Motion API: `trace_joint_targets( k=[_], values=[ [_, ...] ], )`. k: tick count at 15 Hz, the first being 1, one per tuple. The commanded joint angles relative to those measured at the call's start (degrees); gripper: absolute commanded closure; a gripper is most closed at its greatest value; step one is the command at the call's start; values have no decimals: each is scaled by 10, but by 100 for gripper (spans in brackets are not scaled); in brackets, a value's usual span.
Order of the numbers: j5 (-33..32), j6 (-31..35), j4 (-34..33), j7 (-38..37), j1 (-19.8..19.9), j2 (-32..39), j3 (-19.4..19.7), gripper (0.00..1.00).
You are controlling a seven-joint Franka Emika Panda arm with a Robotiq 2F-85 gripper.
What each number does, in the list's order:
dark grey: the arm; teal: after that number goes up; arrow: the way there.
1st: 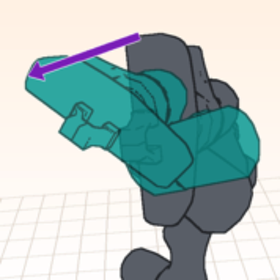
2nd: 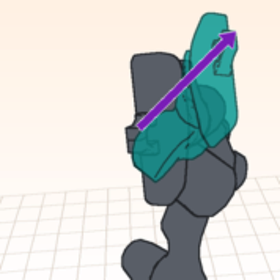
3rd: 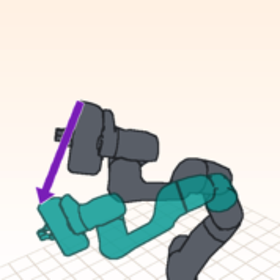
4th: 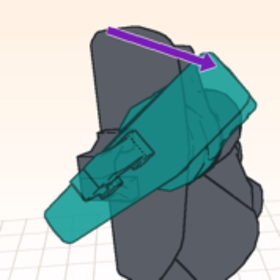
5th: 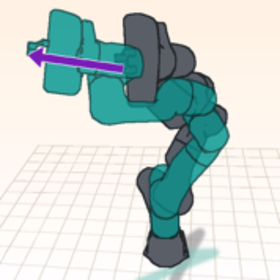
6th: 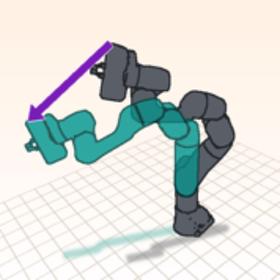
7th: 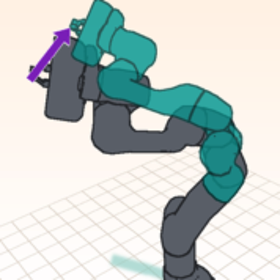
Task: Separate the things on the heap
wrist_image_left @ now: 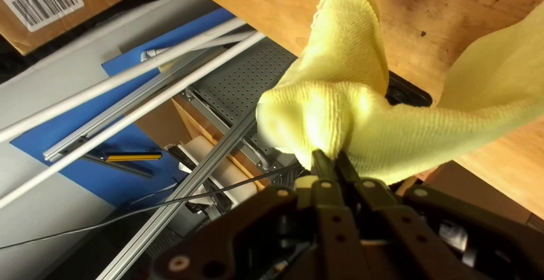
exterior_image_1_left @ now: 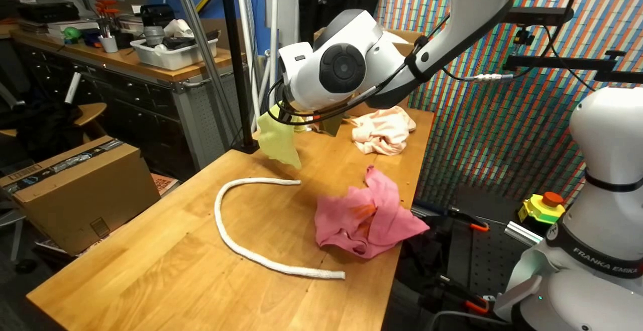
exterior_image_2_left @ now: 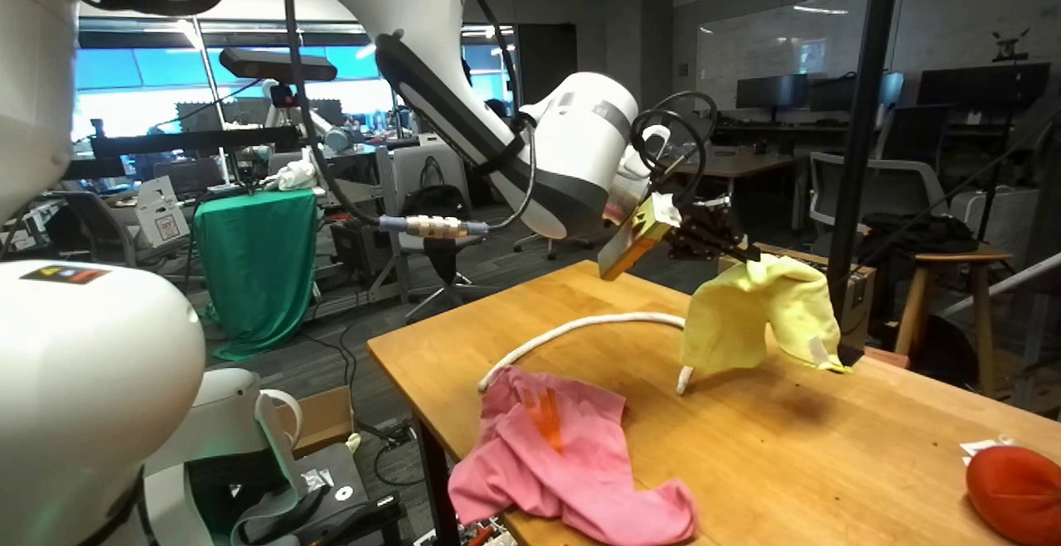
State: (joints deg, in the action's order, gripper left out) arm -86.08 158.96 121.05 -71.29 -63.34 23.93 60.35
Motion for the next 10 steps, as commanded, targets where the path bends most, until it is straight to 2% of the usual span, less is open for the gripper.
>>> trace_joint_targets(
  k=[1, 2, 3, 4, 10],
  values=[
    [30, 1, 18, 25, 2, -28, 1, 97],
    [50, 20, 25, 46, 15, -32, -8, 95],
    [65, 33, 28, 55, 22, -31, -14, 70],
    [90, 39, 32, 72, 31, -28, -22, 69],
    [215, 52, 55, 186, 85, -35, -72, 26]
  ],
)
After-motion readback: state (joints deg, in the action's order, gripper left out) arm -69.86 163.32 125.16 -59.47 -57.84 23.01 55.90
